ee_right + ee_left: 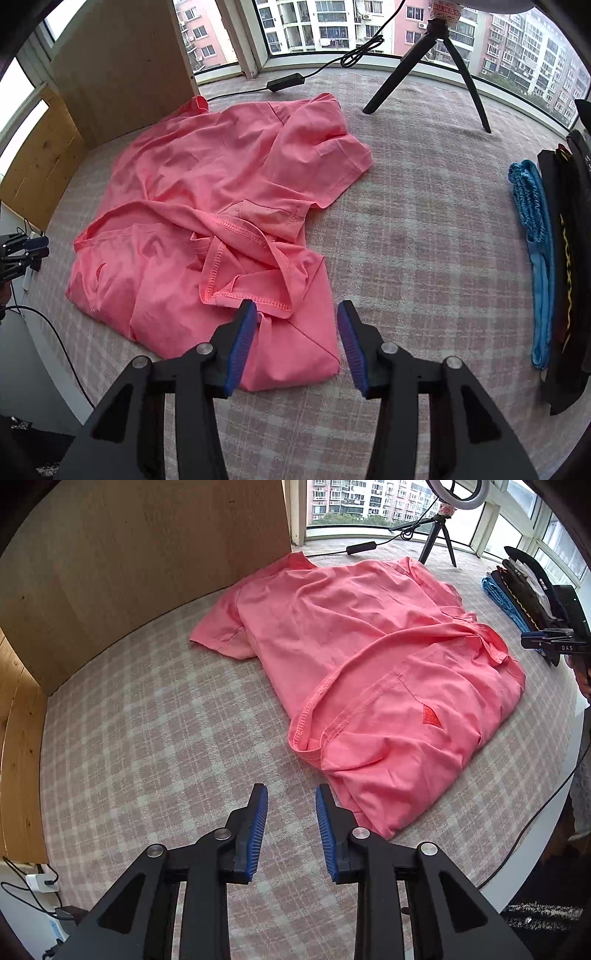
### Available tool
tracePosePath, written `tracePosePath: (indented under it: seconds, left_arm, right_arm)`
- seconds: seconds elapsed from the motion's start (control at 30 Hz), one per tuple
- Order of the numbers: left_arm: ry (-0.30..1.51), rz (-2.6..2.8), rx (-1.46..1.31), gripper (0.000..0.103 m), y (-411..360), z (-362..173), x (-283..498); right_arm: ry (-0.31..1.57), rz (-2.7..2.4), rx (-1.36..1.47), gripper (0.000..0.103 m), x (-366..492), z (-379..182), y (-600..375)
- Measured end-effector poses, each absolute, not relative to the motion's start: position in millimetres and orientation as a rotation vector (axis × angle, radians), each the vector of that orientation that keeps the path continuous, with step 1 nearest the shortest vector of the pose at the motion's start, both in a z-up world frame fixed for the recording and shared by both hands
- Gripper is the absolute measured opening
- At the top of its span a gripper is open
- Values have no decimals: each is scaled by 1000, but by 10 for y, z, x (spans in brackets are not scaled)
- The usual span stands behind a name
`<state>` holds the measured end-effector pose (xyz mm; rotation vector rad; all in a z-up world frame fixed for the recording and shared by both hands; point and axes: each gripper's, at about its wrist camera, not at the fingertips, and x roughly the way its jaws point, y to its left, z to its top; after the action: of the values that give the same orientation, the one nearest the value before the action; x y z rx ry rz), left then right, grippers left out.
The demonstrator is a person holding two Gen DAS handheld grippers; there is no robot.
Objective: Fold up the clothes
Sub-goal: 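Grasp the hem edge with the left tool while the right tool grips another hem corner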
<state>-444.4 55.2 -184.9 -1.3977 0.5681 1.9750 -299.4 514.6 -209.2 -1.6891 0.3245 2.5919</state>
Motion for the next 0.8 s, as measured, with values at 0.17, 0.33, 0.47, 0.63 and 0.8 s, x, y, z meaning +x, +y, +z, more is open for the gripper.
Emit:
tracePosePath:
  seconds: [0.17,0.33,0.47,0.63,0.8]
  left_arm:
    - [565,1941,-1429,26,798,-2112,-4537]
    - [539,1919,-1487,1,942,-2320,-4659]
    - [500,1981,-1479,1,760,-2175,-4732]
    - [475,2039,-1496,1,543,-2044,-4854]
    - [526,2035,-1494,1,589,-2072,-4840]
  right_arm:
    - [311,2599,-1766,45,-3090,-2251,5120]
    - [224,2652,-1809,45,-3124,-2266,5026]
    - [79,2723,-1838,45,-3094,-2218,4911]
    - [-190,2709,-1910,45,-3164,-2332,4806]
    - [-217,2756,-1911,45,-3290,-2452,4859]
